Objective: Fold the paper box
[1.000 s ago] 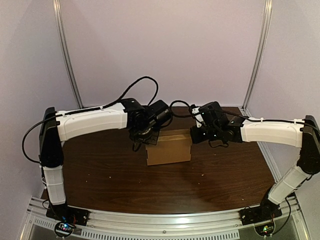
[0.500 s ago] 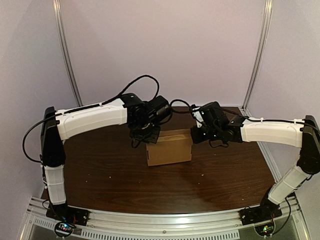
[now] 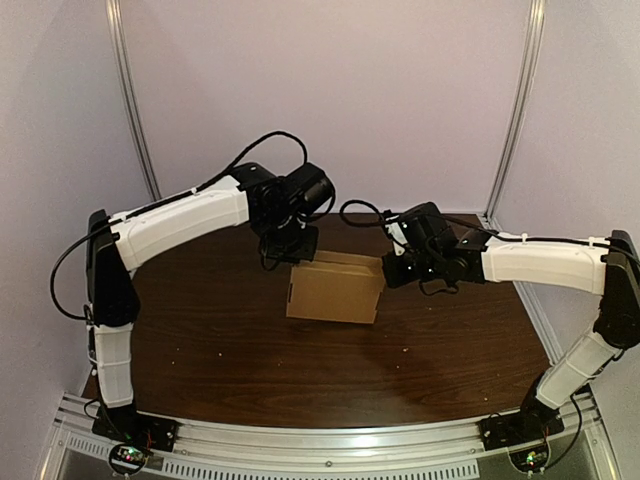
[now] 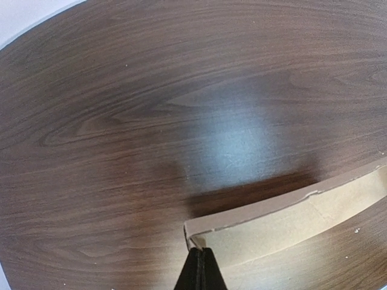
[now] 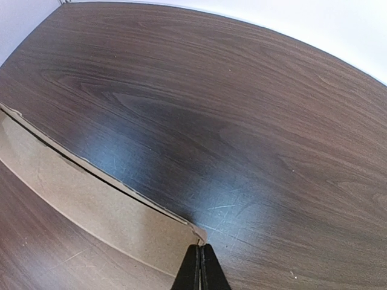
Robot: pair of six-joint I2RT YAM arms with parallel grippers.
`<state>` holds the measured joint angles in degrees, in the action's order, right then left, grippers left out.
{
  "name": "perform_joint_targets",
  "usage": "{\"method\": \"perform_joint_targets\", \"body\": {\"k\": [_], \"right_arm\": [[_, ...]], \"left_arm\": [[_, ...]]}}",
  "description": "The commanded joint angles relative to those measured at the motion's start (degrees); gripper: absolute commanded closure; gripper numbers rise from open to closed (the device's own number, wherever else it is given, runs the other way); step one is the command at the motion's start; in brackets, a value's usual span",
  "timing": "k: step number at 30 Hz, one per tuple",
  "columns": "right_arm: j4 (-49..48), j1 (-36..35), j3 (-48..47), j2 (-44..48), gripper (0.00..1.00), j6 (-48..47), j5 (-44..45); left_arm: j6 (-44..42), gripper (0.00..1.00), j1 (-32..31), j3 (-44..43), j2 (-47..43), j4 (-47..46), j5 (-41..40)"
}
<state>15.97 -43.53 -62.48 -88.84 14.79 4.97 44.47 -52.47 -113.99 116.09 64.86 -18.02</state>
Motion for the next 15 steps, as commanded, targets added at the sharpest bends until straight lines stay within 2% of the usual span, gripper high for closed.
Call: {"method": "perform_joint_targets", "body": {"k": [1,6,15], "right_arm": [[5.91,-1.44,-1.06,-2.15,1.00,0.46,-4.03],[5.27,-1.42,-0.38,-2.20,1.00,0.38,-3.88],[4.23,-1.39,0.46,-2.51,1.00,0.00,-3.34]], "left_arm": [[0.00,1.00,-0.29,-3.68,2.36,-4.17,2.49],[-0.70,1.00,-0.43,-1.61,2.97,-4.92,3.33],[-2.52,1.00,-1.79,5.93,-0.18,-3.81,-1.50]]}}
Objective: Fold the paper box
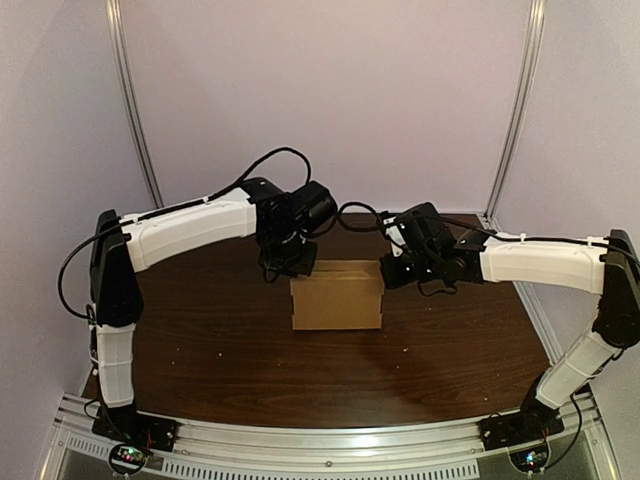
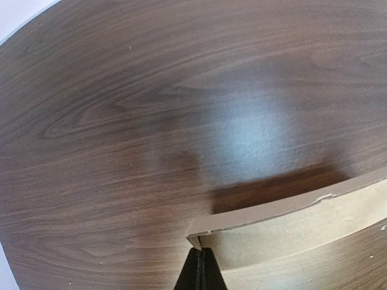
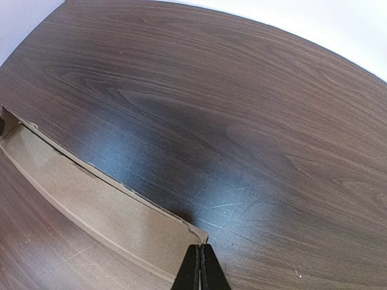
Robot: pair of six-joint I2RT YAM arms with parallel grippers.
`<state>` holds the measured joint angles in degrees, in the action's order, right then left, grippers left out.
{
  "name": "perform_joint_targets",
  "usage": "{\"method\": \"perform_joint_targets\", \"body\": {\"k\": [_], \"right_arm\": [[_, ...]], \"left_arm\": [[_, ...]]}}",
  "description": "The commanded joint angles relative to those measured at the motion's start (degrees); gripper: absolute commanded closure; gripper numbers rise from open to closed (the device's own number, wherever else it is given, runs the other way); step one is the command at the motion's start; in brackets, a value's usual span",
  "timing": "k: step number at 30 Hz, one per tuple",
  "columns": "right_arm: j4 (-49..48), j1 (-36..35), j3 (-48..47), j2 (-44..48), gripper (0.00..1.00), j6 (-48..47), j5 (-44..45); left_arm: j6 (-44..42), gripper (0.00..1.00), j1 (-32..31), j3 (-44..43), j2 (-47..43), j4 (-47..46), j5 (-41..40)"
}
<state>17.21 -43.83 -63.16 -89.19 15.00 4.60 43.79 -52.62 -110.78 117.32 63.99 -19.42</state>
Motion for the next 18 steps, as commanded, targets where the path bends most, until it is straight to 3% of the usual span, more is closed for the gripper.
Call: {"method": "perform_joint_targets", "body": {"k": [1,18], "right_arm": [[2.92,-1.12,1.30,-2.21,1.00,-0.21,-2.88],[0.47,-1.17,4.91,0.49,1.00,-1.03,-2.77]], "left_arm": [[-1.54,1.00,-1.67,3.56,-1.82,-2.91,-0.22],[3.47,1.00,-6.21,12.39,-3.41,-10.76,-2.00]]}}
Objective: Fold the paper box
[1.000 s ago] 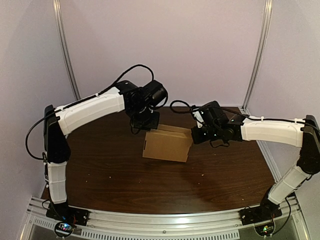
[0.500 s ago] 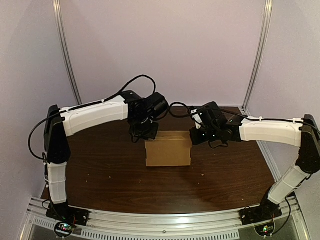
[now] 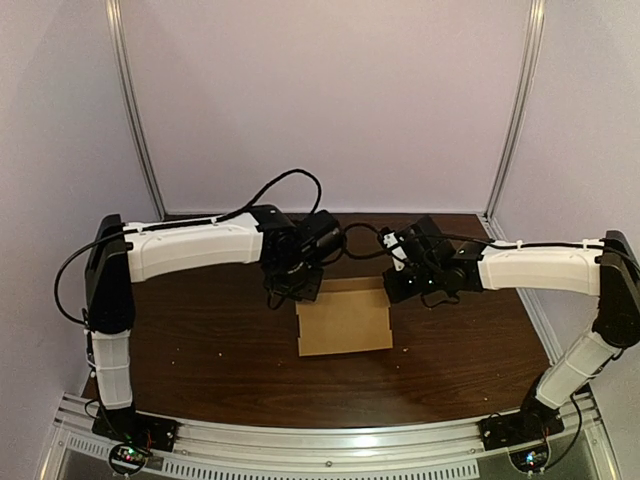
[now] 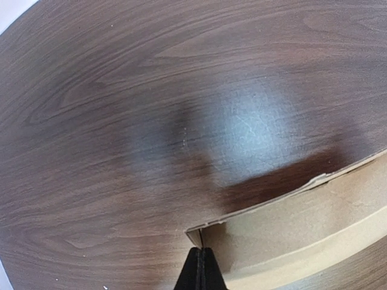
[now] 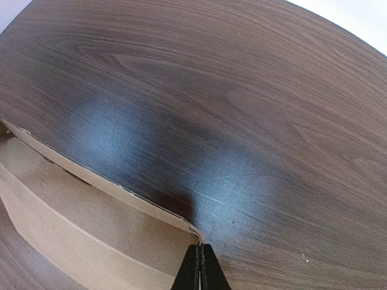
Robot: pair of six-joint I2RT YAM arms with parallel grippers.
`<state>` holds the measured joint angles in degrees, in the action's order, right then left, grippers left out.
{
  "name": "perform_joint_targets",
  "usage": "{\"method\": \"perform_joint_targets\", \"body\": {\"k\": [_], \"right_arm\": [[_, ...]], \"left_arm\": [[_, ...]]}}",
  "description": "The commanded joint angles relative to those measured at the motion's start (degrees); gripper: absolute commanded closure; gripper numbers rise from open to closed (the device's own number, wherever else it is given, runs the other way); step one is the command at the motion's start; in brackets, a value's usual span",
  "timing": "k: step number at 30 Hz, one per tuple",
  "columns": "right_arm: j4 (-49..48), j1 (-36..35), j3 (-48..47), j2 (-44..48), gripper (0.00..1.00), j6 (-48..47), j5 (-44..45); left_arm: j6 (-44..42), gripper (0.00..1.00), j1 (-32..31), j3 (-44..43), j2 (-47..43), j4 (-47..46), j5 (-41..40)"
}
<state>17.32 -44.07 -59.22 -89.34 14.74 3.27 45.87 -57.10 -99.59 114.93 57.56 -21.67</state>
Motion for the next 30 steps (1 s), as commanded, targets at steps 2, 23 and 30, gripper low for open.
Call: {"method": "perform_joint_targets", "body": {"k": [2,23,30], "right_arm": [[-0.12,-0.95,1.92,0.65,1.00,-0.83,-1.43],[-0.87,-1.10,3.32,-6.82,1.00,-0.42,-2.73],[0.38,-1.10,1.13,-6.29,1.00,-0.39,-1.20]], "left_arm": [[1.66,1.00,-2.12,1.53,-1.03,-4.47,0.10],[3.57,1.00,-3.11,7.65,0.82,-9.89,5.85],[2.41,1.00,-3.09,6.10,1.08,-9.93,5.47]]}}
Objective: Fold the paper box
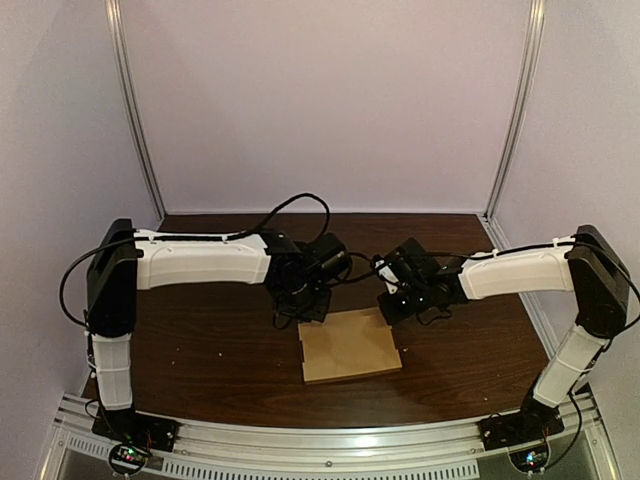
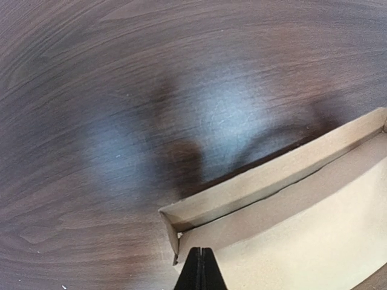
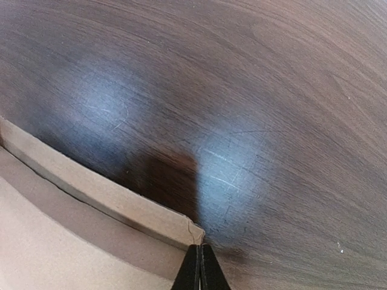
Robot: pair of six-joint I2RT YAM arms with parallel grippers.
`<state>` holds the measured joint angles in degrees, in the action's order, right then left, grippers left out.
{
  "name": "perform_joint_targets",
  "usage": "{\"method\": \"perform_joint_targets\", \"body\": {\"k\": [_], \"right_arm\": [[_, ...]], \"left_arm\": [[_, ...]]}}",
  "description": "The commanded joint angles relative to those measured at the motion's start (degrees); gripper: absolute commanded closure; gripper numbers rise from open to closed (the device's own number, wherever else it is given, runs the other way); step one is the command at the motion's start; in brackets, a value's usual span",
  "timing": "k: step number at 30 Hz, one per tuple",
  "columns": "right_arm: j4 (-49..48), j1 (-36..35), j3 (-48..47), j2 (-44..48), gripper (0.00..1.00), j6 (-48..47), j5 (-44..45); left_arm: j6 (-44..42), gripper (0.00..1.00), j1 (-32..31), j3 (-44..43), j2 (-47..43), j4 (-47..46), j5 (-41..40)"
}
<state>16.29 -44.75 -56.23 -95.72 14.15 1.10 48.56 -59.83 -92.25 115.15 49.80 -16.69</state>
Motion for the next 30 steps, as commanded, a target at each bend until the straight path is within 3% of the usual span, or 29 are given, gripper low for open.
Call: {"method": "perform_joint_targets", "body": {"k": [1,8,12,18,21,24,27,30], "right_arm": [[1.51,-0.42,-2.13,0.25,1.00,0.18,1.12],[4.55,1.12,-2.92,1.73,1.00,-0.98,-0.43],[7.04,4.42,-3.40,1.14,0.89,-1.29,-6.77],[8.83,11.11,-5.38,0.58,0.81,-1.59,-15.52],[11.06,12.57,-8.34,-0.03,0.77,-5.97,-20.62],[13.41,13.17,-11.41,-1.73,0.66,-10.91,-20.42],[15.72,15.84,-15.44,-4.28,0.64,-13.30,-23.78],[17.23,18.84,-17.73,-5.66,0.62,-15.29,-27.83]], "left_arm": [[-0.39,1.00,-0.37,-1.53,0.94,-2.01,0.34],[-0.90,1.00,-0.37,-1.40,-3.65,-0.46,-3.50],[-2.66,1.00,-2.40,4.43,-9.45,-5.63,-2.60],[-5.66,1.00,-8.57,7.28,-9.65,-8.82,1.03],[-4.63,1.00,-9.65,9.99,-9.72,-12.31,2.51],[-2.78,1.00,-9.91,13.03,-9.91,-17.33,3.70],[-3.79,1.00,-11.49,14.43,-11.21,-20.72,3.97],[-10.19,1.00,-15.23,15.09,-13.34,-24.23,6.53]]}}
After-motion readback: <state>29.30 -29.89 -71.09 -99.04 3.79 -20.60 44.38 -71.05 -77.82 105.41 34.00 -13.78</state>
